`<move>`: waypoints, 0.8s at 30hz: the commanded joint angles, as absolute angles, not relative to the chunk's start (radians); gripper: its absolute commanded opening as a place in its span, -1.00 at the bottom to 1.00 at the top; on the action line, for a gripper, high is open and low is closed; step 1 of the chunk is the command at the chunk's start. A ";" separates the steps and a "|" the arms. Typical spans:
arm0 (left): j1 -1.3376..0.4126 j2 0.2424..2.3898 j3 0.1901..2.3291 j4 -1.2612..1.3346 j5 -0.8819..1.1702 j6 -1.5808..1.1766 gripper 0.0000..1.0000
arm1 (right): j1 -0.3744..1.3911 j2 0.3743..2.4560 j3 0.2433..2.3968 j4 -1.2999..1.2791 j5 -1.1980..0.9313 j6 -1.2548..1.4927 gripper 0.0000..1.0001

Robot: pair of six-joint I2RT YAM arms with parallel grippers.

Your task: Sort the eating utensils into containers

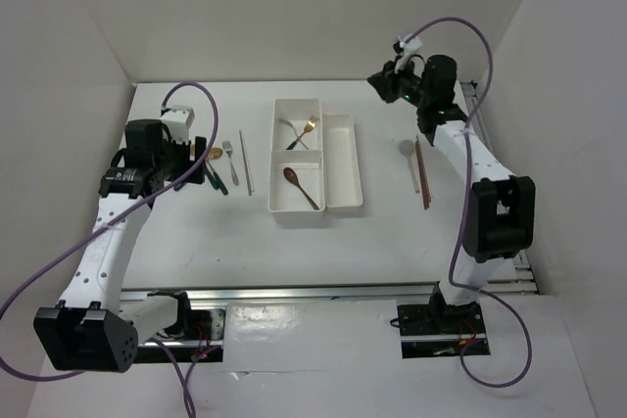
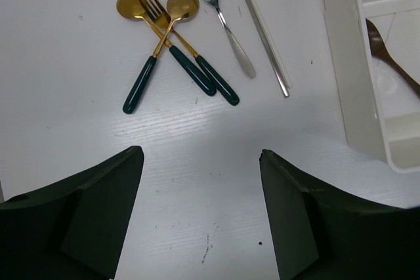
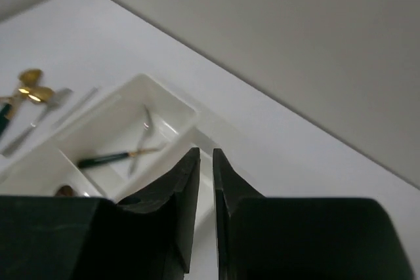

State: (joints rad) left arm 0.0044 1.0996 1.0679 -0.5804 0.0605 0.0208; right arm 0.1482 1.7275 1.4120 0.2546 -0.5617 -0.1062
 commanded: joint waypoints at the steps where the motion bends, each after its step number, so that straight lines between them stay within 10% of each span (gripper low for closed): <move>1: 0.009 1.109 1.054 -0.495 0.081 0.008 0.71 | 0.062 1.665 1.308 -0.047 -0.572 -0.264 -0.60; 14: 0.009 1.420 1.158 -0.578 -0.006 0.060 0.70 | -0.020 1.611 1.212 -0.126 -0.557 -0.285 -0.60; 24: 0.029 1.607 1.149 -0.433 -0.077 0.351 0.21 | -0.029 1.496 1.158 -0.153 -0.557 -0.245 -0.55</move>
